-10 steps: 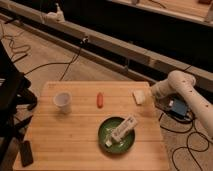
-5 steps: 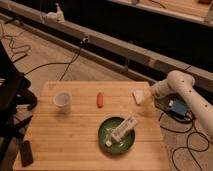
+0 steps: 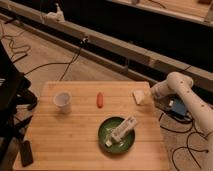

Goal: Wipe the white sponge on the table

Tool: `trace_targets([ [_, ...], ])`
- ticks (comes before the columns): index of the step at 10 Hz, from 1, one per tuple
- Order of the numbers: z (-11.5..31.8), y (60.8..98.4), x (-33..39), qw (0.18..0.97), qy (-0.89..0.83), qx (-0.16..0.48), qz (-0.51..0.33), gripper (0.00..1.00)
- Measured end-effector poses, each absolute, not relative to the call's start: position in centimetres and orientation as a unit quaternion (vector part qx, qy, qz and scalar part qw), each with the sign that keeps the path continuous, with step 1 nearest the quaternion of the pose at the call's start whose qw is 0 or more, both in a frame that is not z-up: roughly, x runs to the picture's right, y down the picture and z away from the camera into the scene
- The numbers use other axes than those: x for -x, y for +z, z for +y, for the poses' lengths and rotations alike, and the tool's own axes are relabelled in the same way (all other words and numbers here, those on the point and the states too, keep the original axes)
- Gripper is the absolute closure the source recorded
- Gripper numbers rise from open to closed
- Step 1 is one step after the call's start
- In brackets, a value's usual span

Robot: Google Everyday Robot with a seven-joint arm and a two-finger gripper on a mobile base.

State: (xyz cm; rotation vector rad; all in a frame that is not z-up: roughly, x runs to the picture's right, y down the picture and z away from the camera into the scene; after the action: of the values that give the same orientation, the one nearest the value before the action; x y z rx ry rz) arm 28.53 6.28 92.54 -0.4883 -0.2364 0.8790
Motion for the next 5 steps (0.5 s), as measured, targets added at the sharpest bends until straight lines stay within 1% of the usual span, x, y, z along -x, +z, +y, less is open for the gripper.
trace_targets([
  [5,7.5,93.6,-26.7,0.857,0.433,0.253,-0.118,0.2],
])
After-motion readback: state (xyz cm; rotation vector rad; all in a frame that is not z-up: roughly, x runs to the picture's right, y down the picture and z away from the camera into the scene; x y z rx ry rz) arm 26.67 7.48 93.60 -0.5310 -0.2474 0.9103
